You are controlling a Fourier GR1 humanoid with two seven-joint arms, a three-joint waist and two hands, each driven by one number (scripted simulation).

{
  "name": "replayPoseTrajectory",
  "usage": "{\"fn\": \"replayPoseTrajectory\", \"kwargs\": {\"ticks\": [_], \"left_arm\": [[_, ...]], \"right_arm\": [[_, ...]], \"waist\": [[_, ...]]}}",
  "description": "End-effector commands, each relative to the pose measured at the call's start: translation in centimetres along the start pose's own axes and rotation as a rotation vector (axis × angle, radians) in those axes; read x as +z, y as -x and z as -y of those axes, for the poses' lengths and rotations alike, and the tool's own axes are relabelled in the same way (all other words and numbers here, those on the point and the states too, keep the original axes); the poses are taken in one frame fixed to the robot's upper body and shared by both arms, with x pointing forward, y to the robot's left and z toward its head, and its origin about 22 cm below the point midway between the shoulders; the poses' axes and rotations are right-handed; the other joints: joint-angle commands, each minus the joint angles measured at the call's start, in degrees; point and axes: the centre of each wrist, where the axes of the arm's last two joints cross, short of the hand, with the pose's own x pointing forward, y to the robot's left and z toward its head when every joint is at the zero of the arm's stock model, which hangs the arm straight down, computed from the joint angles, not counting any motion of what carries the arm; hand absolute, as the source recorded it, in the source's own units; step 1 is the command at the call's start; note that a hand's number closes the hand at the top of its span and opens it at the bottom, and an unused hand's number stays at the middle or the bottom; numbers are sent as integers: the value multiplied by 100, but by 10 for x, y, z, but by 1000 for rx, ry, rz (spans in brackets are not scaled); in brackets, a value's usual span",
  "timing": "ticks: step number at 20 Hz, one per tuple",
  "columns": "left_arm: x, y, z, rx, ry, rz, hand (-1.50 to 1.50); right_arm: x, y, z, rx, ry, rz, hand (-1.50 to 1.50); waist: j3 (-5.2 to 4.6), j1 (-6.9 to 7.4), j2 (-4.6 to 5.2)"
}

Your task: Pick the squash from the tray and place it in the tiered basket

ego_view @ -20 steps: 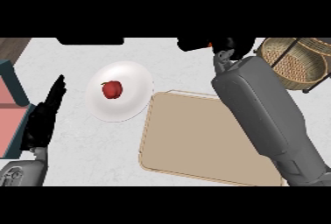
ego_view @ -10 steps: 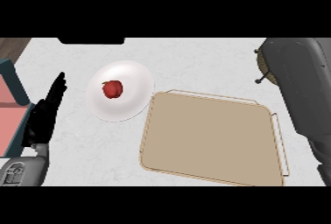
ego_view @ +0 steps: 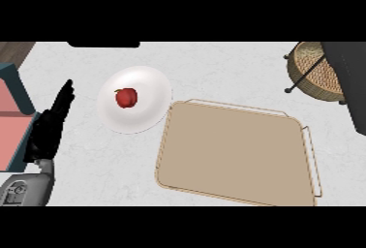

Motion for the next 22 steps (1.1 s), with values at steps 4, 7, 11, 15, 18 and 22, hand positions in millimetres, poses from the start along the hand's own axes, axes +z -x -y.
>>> {"fn": "replayPoseTrajectory", "kwargs": {"ticks": [4, 7, 11, 15, 18, 22], "left_arm": [[-3, 13, 10, -8, -4, 4, 0], [-7, -5, -2, -2, 0, 14, 0], [4, 11, -12, 5, 4, -12, 0], [-7, -10, 4, -1, 2, 6, 0], [-6, -8, 4, 19, 4, -2, 0], [-2, -7, 12, -11, 1, 16, 0]], "right_arm": [[-34, 50, 7, 275, 56, -63, 150], [-42, 75, 6, 288, 58, -65, 150], [-50, 80, 13, 248, 17, -15, 150], [-49, 116, -7, 212, -67, 0, 150], [-50, 125, -12, 139, -106, -11, 150], [-52, 146, -15, 100, -172, -35, 150]], "waist": [[-3, 19, 29], [1, 15, 11], [0, 14, 0], [5, 3, 8], [6, 21, 10], [8, 55, 31]]}}
